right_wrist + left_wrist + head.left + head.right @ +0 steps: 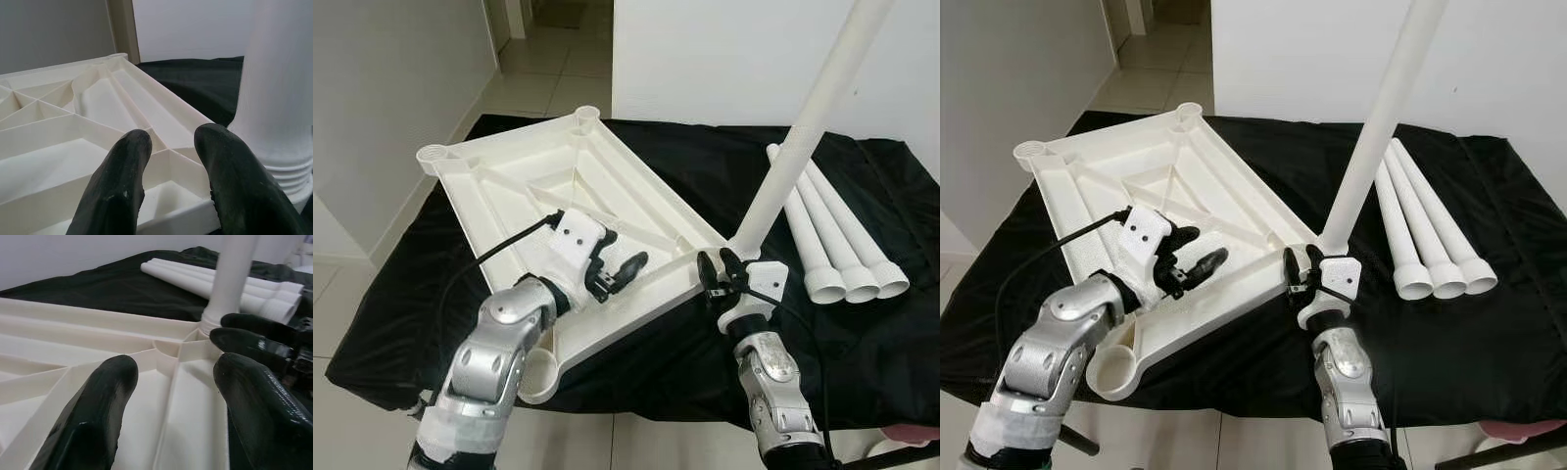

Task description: Building children table

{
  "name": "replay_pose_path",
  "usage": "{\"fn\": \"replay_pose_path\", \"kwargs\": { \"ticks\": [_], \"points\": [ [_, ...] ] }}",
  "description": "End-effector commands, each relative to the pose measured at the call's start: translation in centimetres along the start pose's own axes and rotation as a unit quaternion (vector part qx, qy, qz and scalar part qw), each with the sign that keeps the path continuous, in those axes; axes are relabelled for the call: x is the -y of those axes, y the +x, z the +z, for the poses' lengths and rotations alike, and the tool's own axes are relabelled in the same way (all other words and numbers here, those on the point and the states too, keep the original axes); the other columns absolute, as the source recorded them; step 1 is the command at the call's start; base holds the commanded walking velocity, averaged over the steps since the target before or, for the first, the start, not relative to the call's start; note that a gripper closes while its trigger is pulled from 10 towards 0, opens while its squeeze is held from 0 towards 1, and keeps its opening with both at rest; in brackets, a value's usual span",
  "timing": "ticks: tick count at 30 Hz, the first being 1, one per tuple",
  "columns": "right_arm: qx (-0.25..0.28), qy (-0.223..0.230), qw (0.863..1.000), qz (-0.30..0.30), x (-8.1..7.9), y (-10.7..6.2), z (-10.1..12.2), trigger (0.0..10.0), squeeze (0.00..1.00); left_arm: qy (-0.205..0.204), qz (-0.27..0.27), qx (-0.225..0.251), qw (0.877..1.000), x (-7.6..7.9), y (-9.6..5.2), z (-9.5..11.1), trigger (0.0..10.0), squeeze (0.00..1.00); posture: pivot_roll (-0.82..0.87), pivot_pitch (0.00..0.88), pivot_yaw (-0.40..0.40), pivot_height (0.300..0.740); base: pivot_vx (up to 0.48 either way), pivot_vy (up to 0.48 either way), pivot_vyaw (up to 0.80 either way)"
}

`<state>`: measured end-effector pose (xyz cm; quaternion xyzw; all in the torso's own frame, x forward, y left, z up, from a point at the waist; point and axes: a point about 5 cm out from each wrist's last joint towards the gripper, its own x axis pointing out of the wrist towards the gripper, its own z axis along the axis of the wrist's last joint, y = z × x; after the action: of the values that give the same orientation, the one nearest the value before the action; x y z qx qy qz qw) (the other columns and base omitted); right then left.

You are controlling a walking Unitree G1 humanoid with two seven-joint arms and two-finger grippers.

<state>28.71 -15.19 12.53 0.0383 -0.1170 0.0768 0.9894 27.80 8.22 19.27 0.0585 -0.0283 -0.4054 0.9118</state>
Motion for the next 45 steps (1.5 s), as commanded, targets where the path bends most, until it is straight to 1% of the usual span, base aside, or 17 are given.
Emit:
{"fn": "replay_pose_path", "kwargs": {
  "ticks": [1, 2, 3, 4, 6, 9, 10, 12, 20, 27, 30, 33, 36, 37, 39, 42, 45],
  "points": [
    [-0.014, 0.001, 1.0, -0.016, 0.4, -0.4, -0.5, 10.0, 0.0, 0.009, -0.066, 0.002, 0.998, 0.9, -0.2, 0.0, 10.0, 0.0, 0.0, 0.03, -0.02, 0.74, 0.0, 0.0, 0.0],
    [-0.014, 0.001, 1.0, -0.016, 0.4, -0.4, -0.5, 10.0, 0.0, 0.009, -0.066, 0.002, 0.998, 0.9, -0.2, 0.0, 10.0, 0.0, 0.0, 0.03, -0.02, 0.74, 0.0, 0.0, 0.0],
    [-0.017, 0.005, 0.999, -0.036, 0.4, -0.6, -0.7, 10.0, 0.0, 0.018, -0.066, -0.001, 0.998, 1.0, -0.3, -0.2, 10.0, 0.0, 0.0, 0.025, -0.028, 0.74, 0.0, 0.0, 0.0],
    [-0.018, 0.007, 0.999, -0.04, 0.4, -0.7, -0.7, 10.0, 0.0, 0.02, -0.066, -0.001, 0.998, 1.0, -0.3, -0.2, 10.0, 0.0, 0.0, 0.025, -0.028, 0.74, 0.0, 0.0, 0.0],
    [-0.019, 0.009, 0.999, -0.042, 0.4, -0.7, -0.8, 10.0, 0.0, 0.021, -0.066, -0.001, 0.998, 1.0, -0.3, -0.2, 10.0, 0.0, 0.0, 0.025, -0.028, 0.74, 0.0, 0.0, 0.0],
    [-0.023, 0.002, 0.997, -0.074, 0.8, -1.1, -0.9, 10.0, 0.0, 0.018, -0.064, -0.005, 0.998, 1.1, -0.4, -0.5, 10.0, 0.0, 0.0, 0.021, -0.029, 0.74, 0.0, 0.0, 0.0],
    [-0.033, 0.013, 0.995, -0.089, 0.9, -1.4, -1.3, 10.0, 0.0, 0.021, -0.06, -0.007, 0.998, 1.1, -0.5, -0.7, 10.0, 0.0, 0.0, 0.021, -0.028, 0.74, 0.0, 0.0, 0.0],
    [-0.034, 0.016, 0.994, -0.105, 1.2, -1.5, -1.4, 10.0, 0.0, 0.022, -0.057, -0.007, 0.998, 1.0, -0.5, -0.7, 10.0, 0.0, 0.0, 0.022, -0.027, 0.74, 0.0, 0.0, 0.0],
    [-0.036, 0.019, 0.993, -0.114, 1.5, -1.2, -1.3, 10.0, 0.0, 0.023, -0.053, -0.004, 0.998, 0.7, -0.5, -0.5, 10.0, 0.0, 0.0, 0.029, -0.025, 0.74, 0.0, 0.0, 0.0],
    [-0.028, 0.024, 0.994, -0.107, 2.3, 0.4, -0.7, 10.0, 0.0, 0.025, -0.051, 0.001, 0.998, 0.7, -0.4, -0.3, 10.0, 0.0, 0.0, 0.044, -0.022, 0.74, 0.0, 0.0, 0.0],
    [-0.021, 0.028, 0.993, -0.114, 3.7, 1.8, 0.2, 10.0, 0.0, 0.024, -0.052, 0.006, 0.998, 0.9, -0.4, -0.1, 10.0, 0.0, 0.0, 0.061, -0.024, 0.74, 0.0, 0.0, 0.0],
    [-0.019, 0.029, 0.992, -0.119, 4.3, 2.3, 0.5, 10.0, 0.0, 0.024, -0.052, 0.007, 0.998, 0.9, -0.3, -0.1, 10.0, 0.0, 0.0, 0.063, -0.026, 0.74, 0.0, 0.0, 0.0],
    [-0.022, 0.031, 0.991, -0.125, 5.9, 3.8, 1.3, 10.0, 0.0, 0.025, -0.051, 0.008, 0.998, 0.9, -0.2, -0.1, 10.0, 0.0, 0.01, 0.076, -0.027, 0.74, 0.0, 0.0, 0.0],
    [-0.022, 0.031, 0.991, -0.125, 5.9, 3.8, 1.3, 10.0, 0.0, 0.025, -0.051, 0.008, 0.998, 0.9, -0.2, -0.1, 10.0, 0.0, 0.01, 0.076, -0.027, 0.74, 0.0, 0.0, 0.0],
    [-0.02, 0.035, 0.992, -0.119, 6.8, 4.7, 1.9, 10.0, 0.0, 0.027, -0.05, 0.009, 0.998, 0.9, -0.2, -0.1, 10.0, 0.0, 0.01, 0.078, -0.025, 0.74, 0.0, 0.0, 0.0],
    [-0.02, 0.036, 0.993, -0.114, 7.1, 5.1, 2.1, 10.0, 0.0, 0.027, -0.049, 0.009, 0.998, 0.8, -0.2, 0.0, 10.0, 0.0, 0.01, 0.081, -0.023, 0.74, 0.0, 0.0, 0.0],
    [-0.021, 0.031, 0.995, -0.091, 7.5, 6.1, 2.6, 10.0, 0.0, 0.03, -0.051, 0.008, 0.998, 0.9, -0.1, -0.1, 10.0, 0.0, 0.01, 0.084, -0.017, 0.74, 0.0, 0.0, 0.0]
  ]
}}
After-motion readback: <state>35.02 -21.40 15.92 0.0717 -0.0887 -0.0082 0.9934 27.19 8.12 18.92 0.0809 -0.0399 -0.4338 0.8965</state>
